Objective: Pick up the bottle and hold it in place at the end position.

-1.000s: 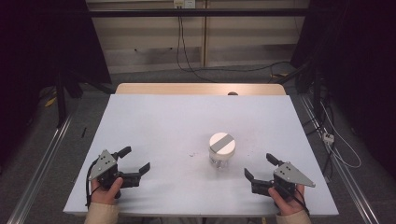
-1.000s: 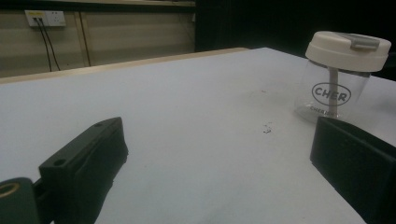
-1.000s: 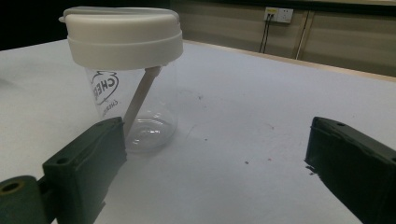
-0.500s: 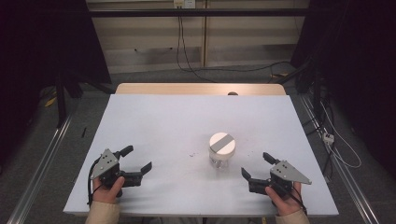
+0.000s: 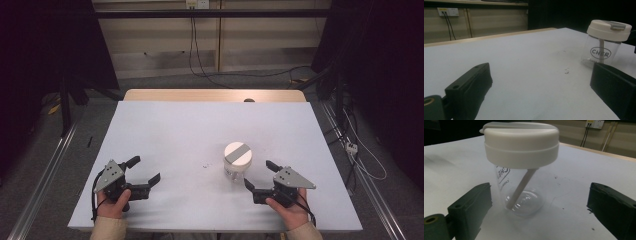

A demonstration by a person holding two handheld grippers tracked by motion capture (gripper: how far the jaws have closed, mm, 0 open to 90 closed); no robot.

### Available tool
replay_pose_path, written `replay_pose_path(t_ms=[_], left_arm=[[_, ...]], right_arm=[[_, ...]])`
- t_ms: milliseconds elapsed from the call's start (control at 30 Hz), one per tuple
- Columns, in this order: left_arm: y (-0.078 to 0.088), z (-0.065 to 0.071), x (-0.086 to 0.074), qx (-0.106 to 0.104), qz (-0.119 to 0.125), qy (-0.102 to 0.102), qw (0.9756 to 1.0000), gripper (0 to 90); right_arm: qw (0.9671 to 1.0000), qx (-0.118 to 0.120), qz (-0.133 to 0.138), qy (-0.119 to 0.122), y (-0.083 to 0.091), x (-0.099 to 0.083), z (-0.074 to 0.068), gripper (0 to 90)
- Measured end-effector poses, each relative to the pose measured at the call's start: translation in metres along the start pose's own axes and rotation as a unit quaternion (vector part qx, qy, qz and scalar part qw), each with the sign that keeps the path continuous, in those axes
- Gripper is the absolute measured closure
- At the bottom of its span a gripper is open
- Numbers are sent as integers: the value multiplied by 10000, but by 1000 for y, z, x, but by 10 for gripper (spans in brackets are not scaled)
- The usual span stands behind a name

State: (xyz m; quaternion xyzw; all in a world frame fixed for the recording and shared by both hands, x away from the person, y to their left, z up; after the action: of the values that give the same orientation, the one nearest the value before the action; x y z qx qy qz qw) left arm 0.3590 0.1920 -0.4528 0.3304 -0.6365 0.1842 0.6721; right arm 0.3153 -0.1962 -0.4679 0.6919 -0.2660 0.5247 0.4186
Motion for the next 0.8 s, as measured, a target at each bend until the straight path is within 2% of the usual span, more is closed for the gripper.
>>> replay_pose_path(t_ms=[133, 300, 533, 600, 800], left_arm=[[-3, 3, 0, -45, -27, -25, 10000, 33], [-4, 5, 0, -65, -33, -40, 10000, 33], [-3, 5, 0, -48, -12, -4, 10000, 33], [-2, 3, -1, -43, -55, -78, 9999, 33], [-1, 3, -1, -45, -62, -65, 9999, 33]], right_arm=[[10000, -53, -29, 24, -6, 2, -6, 55], [9998, -119, -7, -146, -18, 5, -11, 65], [9999, -102, -50, -119, -33, 8, -21, 70], [9998, -106, -55, -132, -37, 9, -22, 71], [9995, -177, -89, -229, -47, 9, -25, 85]])
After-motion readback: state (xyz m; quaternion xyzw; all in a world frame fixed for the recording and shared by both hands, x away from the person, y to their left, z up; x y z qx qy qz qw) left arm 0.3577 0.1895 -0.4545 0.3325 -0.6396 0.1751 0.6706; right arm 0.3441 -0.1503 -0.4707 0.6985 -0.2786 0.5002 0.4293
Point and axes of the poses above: each handheld gripper's, and its own axes: y roughly backward along the jaws, x roughly out of its top, z roughly to its right, the point moved 5 cm from there along -y, roughly forward along the jaws, and after that the axes turned 6 degrees about -y, right-handed, at the moved point
